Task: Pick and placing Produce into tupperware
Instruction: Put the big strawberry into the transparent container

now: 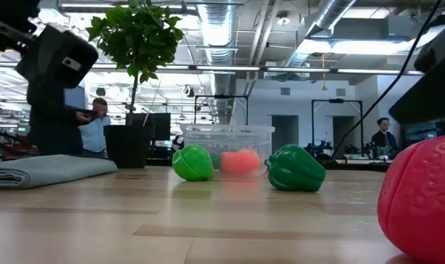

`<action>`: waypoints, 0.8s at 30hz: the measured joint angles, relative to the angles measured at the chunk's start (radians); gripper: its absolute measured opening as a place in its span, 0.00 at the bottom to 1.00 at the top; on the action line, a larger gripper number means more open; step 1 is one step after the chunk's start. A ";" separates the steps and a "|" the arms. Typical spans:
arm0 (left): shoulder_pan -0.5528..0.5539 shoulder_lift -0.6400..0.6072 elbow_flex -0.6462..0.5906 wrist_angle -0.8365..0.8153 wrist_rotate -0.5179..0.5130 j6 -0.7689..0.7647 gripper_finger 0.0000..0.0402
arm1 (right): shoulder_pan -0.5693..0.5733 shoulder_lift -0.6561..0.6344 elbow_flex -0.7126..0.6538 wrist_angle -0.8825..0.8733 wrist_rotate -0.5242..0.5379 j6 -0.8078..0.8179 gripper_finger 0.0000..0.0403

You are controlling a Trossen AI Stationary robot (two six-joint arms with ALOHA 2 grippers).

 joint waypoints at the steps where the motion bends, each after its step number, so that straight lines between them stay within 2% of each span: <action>1: -0.004 0.000 -0.010 0.009 -0.010 -0.006 0.57 | 0.000 0.013 0.000 0.006 0.000 -0.002 0.78; 5: -0.017 0.000 -0.026 0.021 -0.046 -0.026 0.57 | 0.000 0.067 0.012 0.009 -0.002 -0.009 0.77; 21: -0.021 0.000 -0.029 0.058 -0.079 -0.028 0.57 | -0.012 0.068 0.015 0.009 -0.004 -0.008 0.78; 24: -0.021 0.000 -0.029 0.063 -0.082 -0.027 0.57 | -0.028 0.067 0.015 -0.002 -0.040 0.019 0.79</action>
